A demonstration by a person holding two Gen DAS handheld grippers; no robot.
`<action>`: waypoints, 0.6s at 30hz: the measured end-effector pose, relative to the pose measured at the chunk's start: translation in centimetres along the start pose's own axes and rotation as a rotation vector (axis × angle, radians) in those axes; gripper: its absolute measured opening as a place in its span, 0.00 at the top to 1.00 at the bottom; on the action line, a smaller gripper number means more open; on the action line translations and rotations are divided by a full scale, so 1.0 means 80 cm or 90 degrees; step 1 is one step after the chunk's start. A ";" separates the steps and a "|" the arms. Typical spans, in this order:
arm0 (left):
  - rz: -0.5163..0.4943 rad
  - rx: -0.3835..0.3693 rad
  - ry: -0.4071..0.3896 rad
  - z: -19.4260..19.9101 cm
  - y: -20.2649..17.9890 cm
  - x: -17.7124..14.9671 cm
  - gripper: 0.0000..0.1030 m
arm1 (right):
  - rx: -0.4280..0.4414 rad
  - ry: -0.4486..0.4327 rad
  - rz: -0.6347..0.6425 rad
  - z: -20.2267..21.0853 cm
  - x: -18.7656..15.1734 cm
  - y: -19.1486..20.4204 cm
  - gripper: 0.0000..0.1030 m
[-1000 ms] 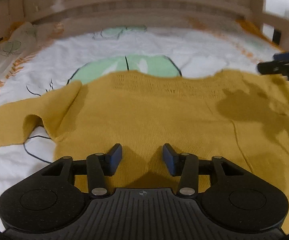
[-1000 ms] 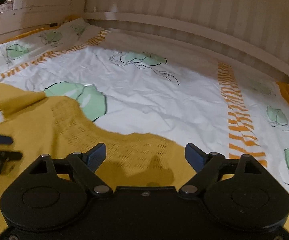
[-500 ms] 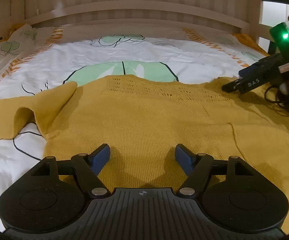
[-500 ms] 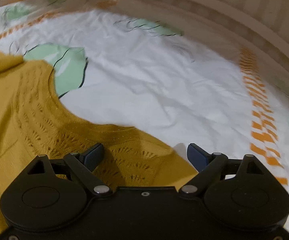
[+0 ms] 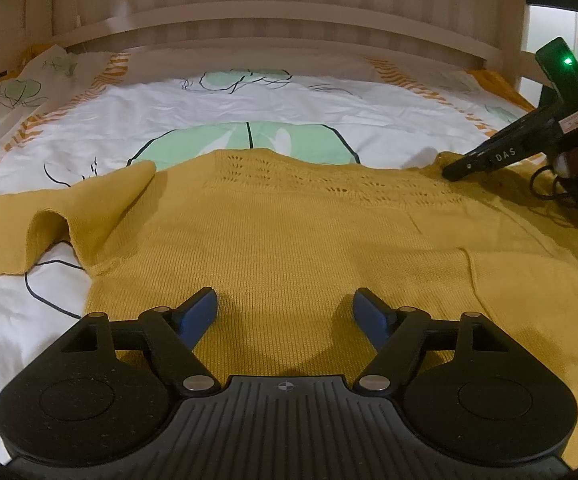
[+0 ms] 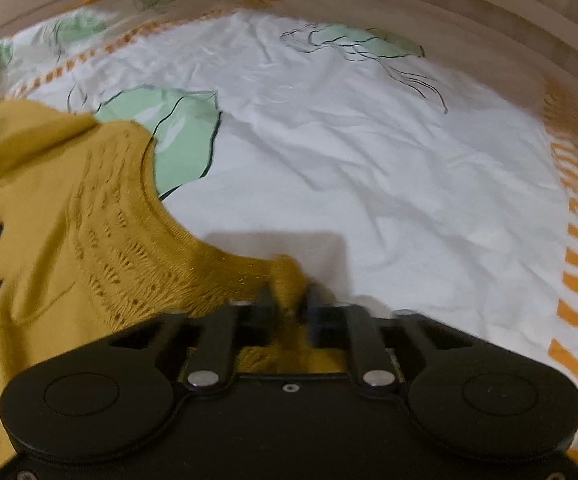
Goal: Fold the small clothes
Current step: 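Open both grippers to release the hem and withdraw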
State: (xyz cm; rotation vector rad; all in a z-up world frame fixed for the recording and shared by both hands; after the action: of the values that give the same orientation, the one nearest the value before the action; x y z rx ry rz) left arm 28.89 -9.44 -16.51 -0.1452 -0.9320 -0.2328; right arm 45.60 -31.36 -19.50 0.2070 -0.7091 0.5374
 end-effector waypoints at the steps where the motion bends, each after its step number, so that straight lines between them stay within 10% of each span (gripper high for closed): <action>1: 0.000 0.000 0.000 0.000 0.000 0.000 0.28 | -0.010 0.001 0.011 0.000 0.001 0.002 0.83; 9: -0.004 0.003 0.001 -0.001 0.001 -0.001 0.27 | -0.179 -0.009 -0.096 -0.013 0.008 -0.059 0.83; 14: -0.007 0.005 0.002 -0.002 0.001 0.000 0.27 | -0.163 -0.092 -0.198 0.026 0.005 -0.075 0.29; 18: -0.009 0.007 0.002 -0.002 0.000 -0.001 0.27 | -0.151 -0.146 -0.316 0.081 -0.017 -0.101 0.28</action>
State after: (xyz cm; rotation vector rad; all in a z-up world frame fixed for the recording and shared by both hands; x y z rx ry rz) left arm 28.97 -9.43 -16.66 -0.1282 -0.9306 -0.2403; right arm 45.40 -41.03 -15.58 0.2152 -0.9005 -0.0469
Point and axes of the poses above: each gripper's, at about its wrist camera, not at the fingertips, and z roughly against the way its jaws point, y to its left, x to its top, the point moved 8 cm from there along -z, roughly the way its jaws point, and after that the axes turned 1 degree about -y, right-handed, at the moved point
